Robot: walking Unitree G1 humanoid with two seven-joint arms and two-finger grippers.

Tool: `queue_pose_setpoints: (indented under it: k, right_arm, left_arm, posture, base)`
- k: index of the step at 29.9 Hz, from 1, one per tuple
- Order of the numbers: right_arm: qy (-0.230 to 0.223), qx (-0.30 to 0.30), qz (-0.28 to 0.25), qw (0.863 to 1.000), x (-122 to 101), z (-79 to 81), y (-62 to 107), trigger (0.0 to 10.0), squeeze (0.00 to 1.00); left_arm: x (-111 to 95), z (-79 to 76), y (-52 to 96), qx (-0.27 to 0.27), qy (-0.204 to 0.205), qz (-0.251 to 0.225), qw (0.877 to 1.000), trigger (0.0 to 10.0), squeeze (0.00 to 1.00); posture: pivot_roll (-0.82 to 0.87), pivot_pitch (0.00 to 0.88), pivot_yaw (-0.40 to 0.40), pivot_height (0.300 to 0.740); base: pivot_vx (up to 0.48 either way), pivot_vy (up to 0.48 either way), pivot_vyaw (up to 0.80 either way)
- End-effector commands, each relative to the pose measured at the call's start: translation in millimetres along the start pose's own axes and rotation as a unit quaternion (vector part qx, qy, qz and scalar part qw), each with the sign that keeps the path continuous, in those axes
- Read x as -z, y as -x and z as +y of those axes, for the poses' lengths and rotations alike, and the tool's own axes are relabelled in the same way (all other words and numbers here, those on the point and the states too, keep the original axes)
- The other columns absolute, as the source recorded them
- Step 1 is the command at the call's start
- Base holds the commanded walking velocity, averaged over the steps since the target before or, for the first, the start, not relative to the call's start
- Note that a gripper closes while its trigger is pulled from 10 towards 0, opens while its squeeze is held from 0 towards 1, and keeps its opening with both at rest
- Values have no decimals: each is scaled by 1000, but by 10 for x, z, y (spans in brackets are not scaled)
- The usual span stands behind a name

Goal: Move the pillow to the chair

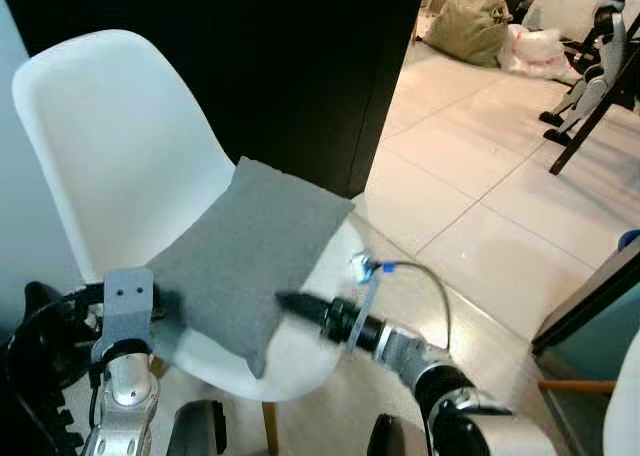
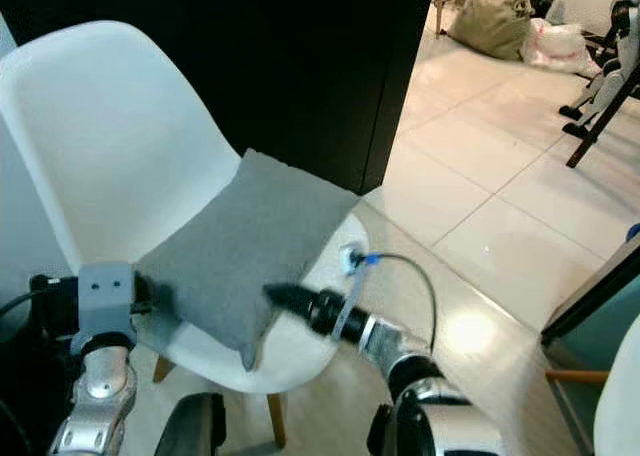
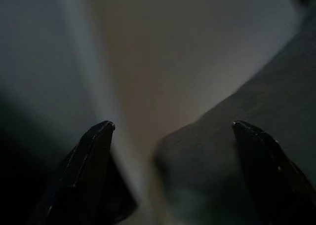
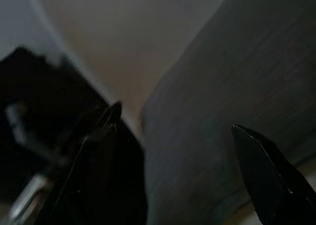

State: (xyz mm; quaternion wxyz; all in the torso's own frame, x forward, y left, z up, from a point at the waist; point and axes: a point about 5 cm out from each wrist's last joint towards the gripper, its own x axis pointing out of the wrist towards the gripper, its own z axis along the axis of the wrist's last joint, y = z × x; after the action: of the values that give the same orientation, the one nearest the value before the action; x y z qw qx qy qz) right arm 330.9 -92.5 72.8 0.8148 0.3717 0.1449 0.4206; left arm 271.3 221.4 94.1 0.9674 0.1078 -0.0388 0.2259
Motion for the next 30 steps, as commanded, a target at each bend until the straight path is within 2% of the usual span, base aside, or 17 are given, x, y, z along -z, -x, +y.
queue_pose_setpoints:
  k: [1, 7, 8, 12, 13, 14, 17, 20, 25, 30]
  right_arm:
    - [-23, 16, -14, 1000, 30, -47, 57, 10000, 0]
    - [-39, 50, -40, 997, 23, -103, 104, 10000, 0]
    - [-46, 80, -63, 994, 20, -141, 122, 10000, 0]
    - [-51, 104, -73, 991, 39, -169, 132, 10000, 0]
    - [-50, 118, -70, 989, 73, -185, 140, 10000, 0]
    - [-50, 118, -70, 989, 73, -185, 140, 10000, 0]
    - [-48, 168, -51, 983, 220, -253, 207, 10000, 0]
    - [-45, 186, -45, 981, 267, -280, 243, 10000, 0]
    - [-50, 230, -37, 971, 407, -354, 371, 10000, 0]
    - [-47, 240, -35, 969, 434, -365, 388, 10000, 0]
  left_arm:
    - [-64, -55, -3, 15, 16, -10, 1000, 10000, 0]
    - [-267, -89, -70, 19, 41, -33, 998, 10000, 0]
    - [-363, -176, -100, 45, 61, -46, 996, 10000, 0]
    - [-400, -276, -102, 76, 76, -51, 993, 10000, 0]
    - [-360, -364, -84, 103, 87, -38, 990, 10000, 0]
    - [-360, -364, -84, 103, 87, -38, 990, 10000, 0]
    - [-176, -629, 28, 174, 98, 5, 980, 10000, 0]
    - [-130, -684, 63, 186, 96, 15, 978, 10000, 0]
    - [-33, -886, 188, 249, 98, 43, 963, 10000, 0]
    - [152, -902, 230, 264, 85, 78, 958, 10000, 0]
  posture:
    - [204, 10, -123, 545]
    - [196, 0, -122, 545]
    - [196, 0, -120, 550]
    - [193, 0, -117, 559]
    - [192, 0, -115, 564]
    - [192, 0, -115, 564]
    - [183, 0, -109, 579]
    - [180, 0, -107, 583]
    - [168, 0, -97, 607]
    - [162, 0, -90, 631]
  base:
    - [0, 0, 0]
    - [0, 0, 0]
    - [0, 0, 0]
    - [0, 0, 0]
    - [0, 0, 0]
    - [0, 0, 0]
    - [0, 0, 0]
    - [0, 0, 0]
    - [0, 0, 0]
    - [0, 0, 0]
